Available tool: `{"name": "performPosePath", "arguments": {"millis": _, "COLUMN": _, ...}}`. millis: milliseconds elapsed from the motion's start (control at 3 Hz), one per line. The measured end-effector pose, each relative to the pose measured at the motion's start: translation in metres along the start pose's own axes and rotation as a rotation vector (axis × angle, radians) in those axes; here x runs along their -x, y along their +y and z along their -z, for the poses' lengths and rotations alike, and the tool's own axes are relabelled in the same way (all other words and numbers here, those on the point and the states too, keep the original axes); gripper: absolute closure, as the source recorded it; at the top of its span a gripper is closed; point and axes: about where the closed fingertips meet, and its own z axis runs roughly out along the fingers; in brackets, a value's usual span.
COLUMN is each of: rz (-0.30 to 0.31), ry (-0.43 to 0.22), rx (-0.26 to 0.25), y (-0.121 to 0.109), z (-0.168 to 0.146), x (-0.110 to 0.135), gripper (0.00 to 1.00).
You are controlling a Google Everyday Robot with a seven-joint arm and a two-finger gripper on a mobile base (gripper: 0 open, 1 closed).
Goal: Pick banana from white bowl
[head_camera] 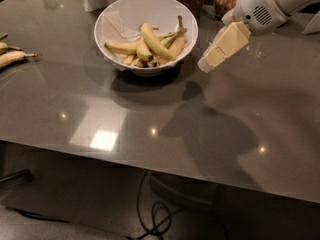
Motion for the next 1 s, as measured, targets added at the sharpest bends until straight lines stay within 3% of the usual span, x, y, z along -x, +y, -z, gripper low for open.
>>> {"name": "performPosePath", "arguments": {"millis": 667, "rz": 0.065, "ry": -0.165, "rx": -0.012, "y": -0.014, "z": -0.024, "x": 0.039, "gripper": 0.0}}
{"name": "performPosePath", "arguments": {"millis": 1000, "rz": 0.091, "ry": -0.232, "rx": -0.003, "y": -0.026, "z": -0.051, "x": 0.073, "gripper": 0.0}}
